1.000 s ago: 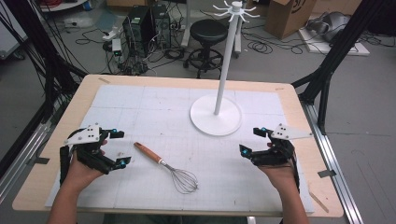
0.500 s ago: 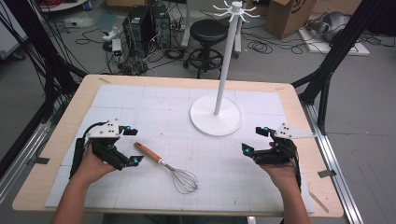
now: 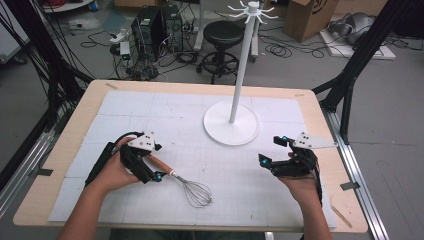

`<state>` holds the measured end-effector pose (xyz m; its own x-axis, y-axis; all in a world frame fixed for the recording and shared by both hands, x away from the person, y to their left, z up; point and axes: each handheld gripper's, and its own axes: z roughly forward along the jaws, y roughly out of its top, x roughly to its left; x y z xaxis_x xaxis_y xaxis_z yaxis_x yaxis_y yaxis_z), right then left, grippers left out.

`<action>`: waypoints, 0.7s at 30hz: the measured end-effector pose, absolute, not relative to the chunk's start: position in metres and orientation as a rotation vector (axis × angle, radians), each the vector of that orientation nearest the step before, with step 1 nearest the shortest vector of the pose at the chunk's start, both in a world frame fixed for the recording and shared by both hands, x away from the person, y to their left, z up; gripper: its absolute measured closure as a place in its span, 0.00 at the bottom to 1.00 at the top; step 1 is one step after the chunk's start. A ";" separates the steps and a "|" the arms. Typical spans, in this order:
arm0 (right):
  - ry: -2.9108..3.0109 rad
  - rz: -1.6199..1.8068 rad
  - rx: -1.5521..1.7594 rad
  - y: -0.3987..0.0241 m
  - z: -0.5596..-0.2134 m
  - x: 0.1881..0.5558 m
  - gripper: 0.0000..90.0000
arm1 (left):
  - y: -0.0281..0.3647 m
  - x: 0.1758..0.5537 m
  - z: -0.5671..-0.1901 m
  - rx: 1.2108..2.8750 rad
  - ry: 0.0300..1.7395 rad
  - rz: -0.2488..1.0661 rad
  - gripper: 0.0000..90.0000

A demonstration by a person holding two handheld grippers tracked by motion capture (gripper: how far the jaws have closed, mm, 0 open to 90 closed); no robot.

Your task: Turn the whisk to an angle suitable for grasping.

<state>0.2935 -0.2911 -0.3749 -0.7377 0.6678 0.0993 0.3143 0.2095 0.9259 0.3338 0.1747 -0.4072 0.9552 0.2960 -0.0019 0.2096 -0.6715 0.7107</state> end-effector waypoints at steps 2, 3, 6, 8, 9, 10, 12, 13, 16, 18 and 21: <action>2.168 1.536 0.920 -0.291 -0.375 0.294 0.11 | 0.172 0.336 -0.413 2.376 0.343 0.116 0.10; 2.170 1.533 0.918 -0.291 -0.376 0.294 0.11 | 0.171 0.337 -0.416 2.396 0.334 0.107 0.16; 2.175 1.528 0.927 -0.291 -0.376 0.294 0.11 | 0.167 0.340 -0.421 2.433 0.325 0.110 0.20; 2.174 1.529 0.922 -0.291 -0.377 0.295 0.11 | 0.166 0.342 -0.423 2.444 0.324 0.103 0.24; 2.179 1.528 0.924 -0.291 -0.378 0.295 0.11 | 0.165 0.343 -0.426 2.452 0.321 0.087 0.25; 2.179 1.528 0.924 -0.291 -0.378 0.295 0.11 | 0.165 0.343 -0.426 2.452 0.321 0.087 0.26; 2.179 1.525 0.922 -0.291 -0.380 0.296 0.11 | 0.164 0.345 -0.428 2.468 0.318 0.083 0.29; 2.183 1.527 0.929 -0.290 -0.381 0.296 0.11 | 0.163 0.346 -0.430 2.480 0.314 0.066 0.31; 2.184 1.521 0.932 -0.290 -0.381 0.297 0.11 | 0.160 0.347 -0.433 2.496 0.305 0.078 0.34; 2.183 1.523 0.928 -0.290 -0.381 0.297 0.11 | 0.159 0.347 -0.434 2.495 0.307 0.081 0.34; 2.183 1.525 0.939 -0.291 -0.381 0.296 0.11 | 0.159 0.346 -0.432 2.509 0.274 0.073 0.40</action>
